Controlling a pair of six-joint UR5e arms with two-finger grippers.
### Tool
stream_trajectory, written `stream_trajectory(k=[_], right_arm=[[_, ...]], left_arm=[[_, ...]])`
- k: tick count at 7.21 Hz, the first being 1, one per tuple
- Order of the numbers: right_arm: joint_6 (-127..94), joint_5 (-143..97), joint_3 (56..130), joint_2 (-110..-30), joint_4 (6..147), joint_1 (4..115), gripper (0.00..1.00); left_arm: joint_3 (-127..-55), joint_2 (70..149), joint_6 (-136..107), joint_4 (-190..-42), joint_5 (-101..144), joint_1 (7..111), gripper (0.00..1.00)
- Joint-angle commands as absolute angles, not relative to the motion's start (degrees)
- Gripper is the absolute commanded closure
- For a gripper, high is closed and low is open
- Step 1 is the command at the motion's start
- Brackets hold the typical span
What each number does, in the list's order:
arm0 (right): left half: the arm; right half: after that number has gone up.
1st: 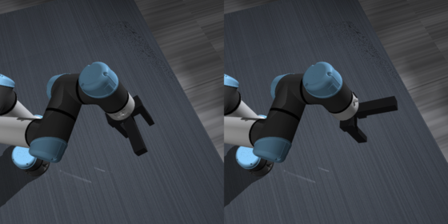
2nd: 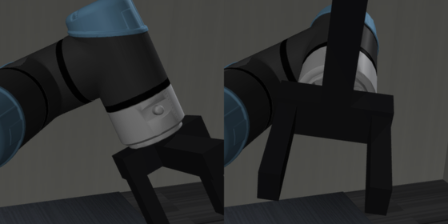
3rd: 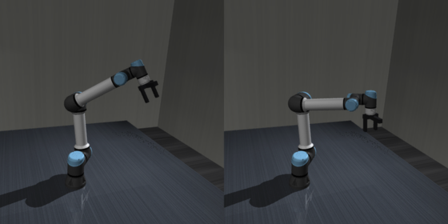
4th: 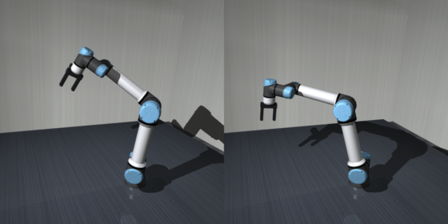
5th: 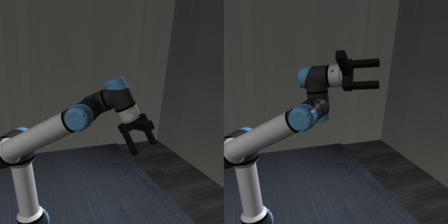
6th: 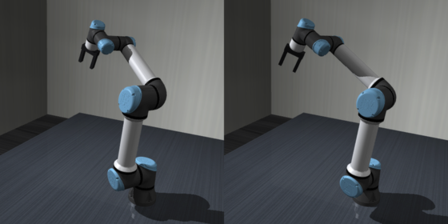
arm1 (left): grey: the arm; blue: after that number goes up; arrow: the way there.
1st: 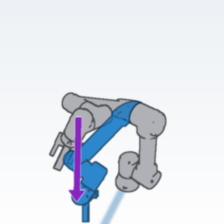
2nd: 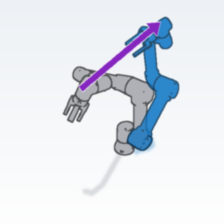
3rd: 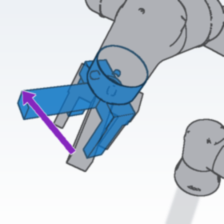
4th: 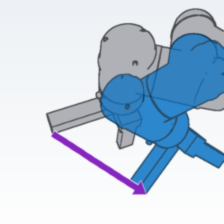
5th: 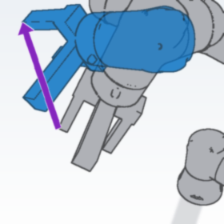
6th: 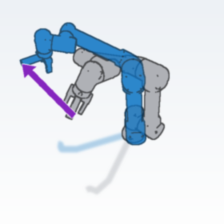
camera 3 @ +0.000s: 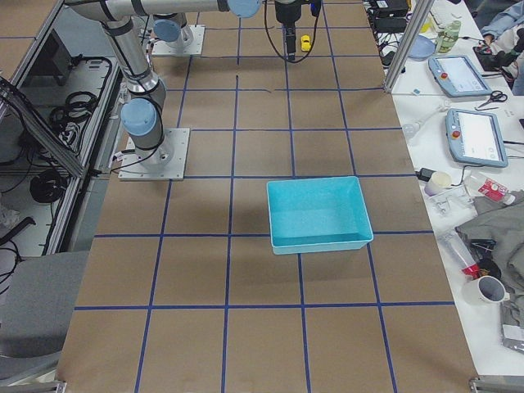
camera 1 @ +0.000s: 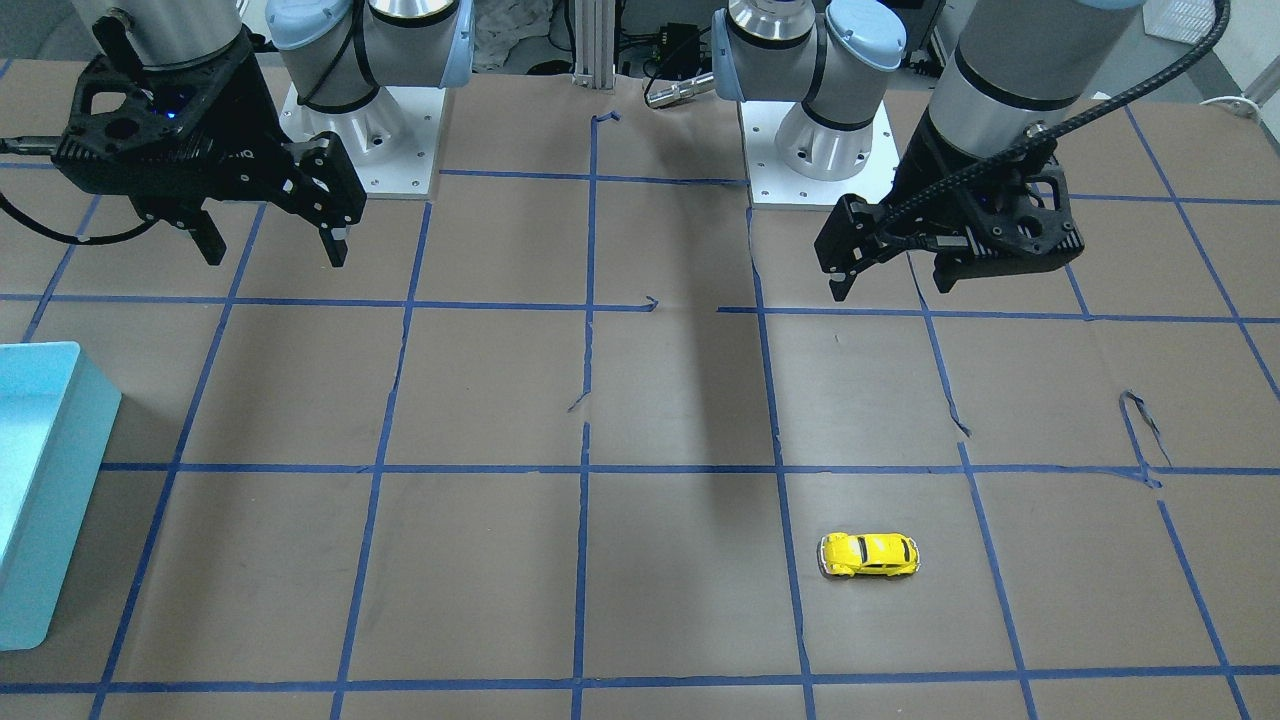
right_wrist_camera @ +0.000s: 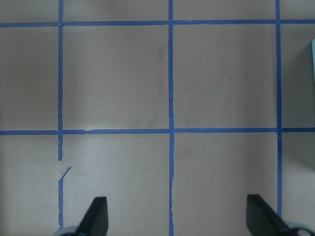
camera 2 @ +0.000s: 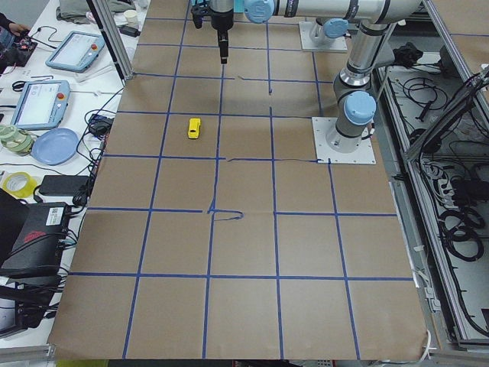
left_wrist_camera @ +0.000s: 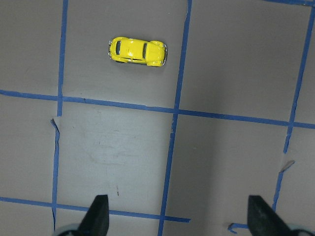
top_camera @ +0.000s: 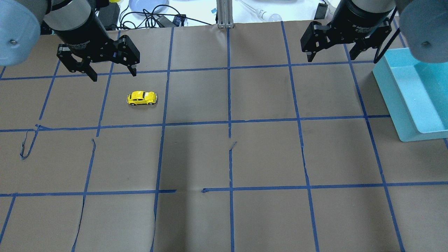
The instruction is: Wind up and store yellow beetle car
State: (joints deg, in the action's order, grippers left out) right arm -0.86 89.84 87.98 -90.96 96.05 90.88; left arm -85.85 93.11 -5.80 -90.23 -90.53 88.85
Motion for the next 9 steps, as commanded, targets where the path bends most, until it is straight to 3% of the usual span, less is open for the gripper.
stream_trajectory(k=[1,9], right_arm=[[-1.3,90.3,88.0,-91.0,96.0,90.9,0.00],[-1.3,91.4,88.0,-91.0,95.9,90.9,0.00]], left_arm=[[-86.0,93.1,-5.7,-90.3,-90.6,88.9,0.00],[-86.0,93.1,-5.7,-90.7,-90.7,88.7,0.00]])
